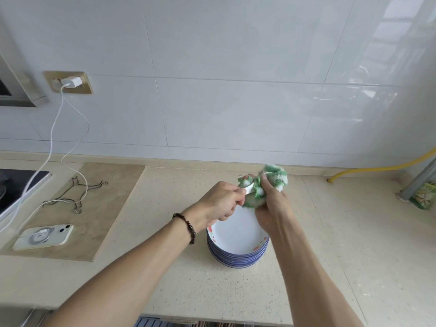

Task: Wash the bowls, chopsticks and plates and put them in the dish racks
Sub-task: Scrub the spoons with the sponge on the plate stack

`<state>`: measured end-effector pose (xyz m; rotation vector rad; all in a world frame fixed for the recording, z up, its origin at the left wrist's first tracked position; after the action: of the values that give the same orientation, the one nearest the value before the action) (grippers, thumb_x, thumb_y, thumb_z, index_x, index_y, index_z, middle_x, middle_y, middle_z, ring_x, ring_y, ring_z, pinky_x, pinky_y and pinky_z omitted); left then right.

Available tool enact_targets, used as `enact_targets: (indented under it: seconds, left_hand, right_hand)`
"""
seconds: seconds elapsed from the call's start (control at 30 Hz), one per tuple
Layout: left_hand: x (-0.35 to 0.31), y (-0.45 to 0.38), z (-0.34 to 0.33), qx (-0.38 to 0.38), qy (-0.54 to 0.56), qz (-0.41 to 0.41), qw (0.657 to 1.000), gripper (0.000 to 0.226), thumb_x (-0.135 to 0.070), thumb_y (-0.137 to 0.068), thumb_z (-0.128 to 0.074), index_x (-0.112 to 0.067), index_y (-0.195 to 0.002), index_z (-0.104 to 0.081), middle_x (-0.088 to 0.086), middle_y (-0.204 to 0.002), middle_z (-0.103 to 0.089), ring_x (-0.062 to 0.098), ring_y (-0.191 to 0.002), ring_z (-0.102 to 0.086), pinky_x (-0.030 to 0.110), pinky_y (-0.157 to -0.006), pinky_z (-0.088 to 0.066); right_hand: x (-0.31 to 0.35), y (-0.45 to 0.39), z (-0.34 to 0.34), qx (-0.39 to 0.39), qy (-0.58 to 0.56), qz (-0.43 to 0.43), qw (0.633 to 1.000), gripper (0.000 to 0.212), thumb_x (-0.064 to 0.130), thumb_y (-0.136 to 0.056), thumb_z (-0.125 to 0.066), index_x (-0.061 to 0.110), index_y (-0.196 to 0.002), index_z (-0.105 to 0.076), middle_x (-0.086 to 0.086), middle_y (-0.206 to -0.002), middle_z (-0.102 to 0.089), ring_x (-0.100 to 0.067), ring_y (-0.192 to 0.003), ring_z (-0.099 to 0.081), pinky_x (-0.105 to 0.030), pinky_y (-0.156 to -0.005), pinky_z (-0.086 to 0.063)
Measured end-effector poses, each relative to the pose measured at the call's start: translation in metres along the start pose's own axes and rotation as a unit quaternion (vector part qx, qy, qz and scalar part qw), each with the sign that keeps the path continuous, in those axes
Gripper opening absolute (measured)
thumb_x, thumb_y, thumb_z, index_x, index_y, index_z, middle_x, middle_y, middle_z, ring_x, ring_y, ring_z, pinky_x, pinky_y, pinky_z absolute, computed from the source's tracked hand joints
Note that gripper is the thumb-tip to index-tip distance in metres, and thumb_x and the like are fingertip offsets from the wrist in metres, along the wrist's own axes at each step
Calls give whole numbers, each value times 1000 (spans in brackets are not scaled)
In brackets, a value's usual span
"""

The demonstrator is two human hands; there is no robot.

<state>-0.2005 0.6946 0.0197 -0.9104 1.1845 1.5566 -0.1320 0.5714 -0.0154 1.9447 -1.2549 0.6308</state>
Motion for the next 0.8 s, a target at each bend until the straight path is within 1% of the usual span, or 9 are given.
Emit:
enact_targets:
  seconds: [0.1, 0.23, 0.37, 0.47, 0.5, 0.57, 0.67, 0.73, 0.8]
  left_hand:
    - [2, -4, -9, -94, -145, -66, 983, 43, -22, -104, -47, -16, -62, -48, -10, -47, -37, 7, -43, -32, 21, -44, -23]
    - [11, -4, -14, -156, -160, -86, 971, 42, -21, -105, -43, -14, -63, -41, -3, -56, -42, 17, -53, -40, 28, -48, -27]
    - [9, 2, -4, -59, -262, -31, 963, 45, -38, -102, -44, -14, -67, -55, 2, -66, -62, 25, -60, -70, 30, -55, -48]
    - [-7, -2, 23, -179, -340, -76, 920, 41, -58, -94, -51, -24, -72, -60, -4, -65, -62, 26, -74, -70, 30, -66, -46]
    - [-13, -6, 27, -214, -315, -113, 917, 34, -56, -94, -56, -25, -88, -67, -5, -75, -69, 22, -77, -66, 30, -71, -47]
    - [-21, -15, 26, -194, -267, -185, 926, 29, -44, -95, -62, -19, -105, -70, -3, -87, -74, 18, -71, -64, 32, -75, -54]
    - [-23, -23, 13, -165, -289, -226, 916, 23, -30, -94, -62, -12, -89, -74, 8, -69, -68, 28, -63, -64, 40, -64, -53]
    - [-24, -28, 14, -192, -304, -221, 907, 19, -23, -93, -65, -9, -83, -75, 7, -65, -67, 28, -64, -62, 36, -62, -51]
    - [-28, -33, 25, -225, -257, -205, 917, 19, -18, -92, -66, -5, -80, -74, 9, -66, -69, 26, -62, -67, 37, -62, -56]
  right_hand:
    - [-15, 5, -12, -39, -95, -20, 994, 20, 15, -101, -57, -3, -100, -66, -16, -91, -75, -23, -72, -74, -32, -60, -60]
    - [-22, 15, -21, 7, -48, 6, 999, 28, 19, -104, -52, -4, -111, -66, -16, -103, -74, -22, -84, -74, -29, -62, -59]
    - [-12, 18, -12, 19, 126, 54, 990, 25, 16, -100, -59, -7, -102, -68, -19, -94, -75, -30, -76, -71, -35, -54, -54]
    - [3, 24, 1, 16, 286, 110, 952, 25, 15, -95, -68, -8, -88, -66, -15, -69, -72, -27, -57, -67, -31, -51, -49]
    - [6, 28, 1, 35, 318, 123, 940, 25, 13, -94, -69, -11, -88, -64, -15, -70, -73, -24, -56, -68, -31, -51, -51]
    - [8, 34, -1, 79, 353, 131, 923, 24, 10, -92, -70, -12, -89, -62, -21, -75, -73, -23, -59, -71, -30, -55, -56]
    - [11, 34, 2, 103, 351, 125, 922, 22, 10, -91, -71, -12, -92, -66, -26, -83, -73, -33, -69, -72, -44, -69, -61]
    - [12, 37, 11, 136, 341, 91, 926, 22, 9, -92, -70, -12, -98, -65, -29, -90, -72, -47, -84, -71, -61, -82, -57]
    - [13, 42, 23, 159, 338, 55, 926, 24, 8, -91, -69, -11, -104, -63, -28, -96, -73, -52, -92, -69, -64, -88, -54]
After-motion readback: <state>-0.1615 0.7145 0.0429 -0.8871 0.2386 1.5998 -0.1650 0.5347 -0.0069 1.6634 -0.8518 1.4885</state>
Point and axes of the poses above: each hand's wrist, its own y-axis away from the middle knuckle, its own z-axis out of the back of the hand, x = y × z, the point moved 2 cm from there along -y, towards the middle knuckle
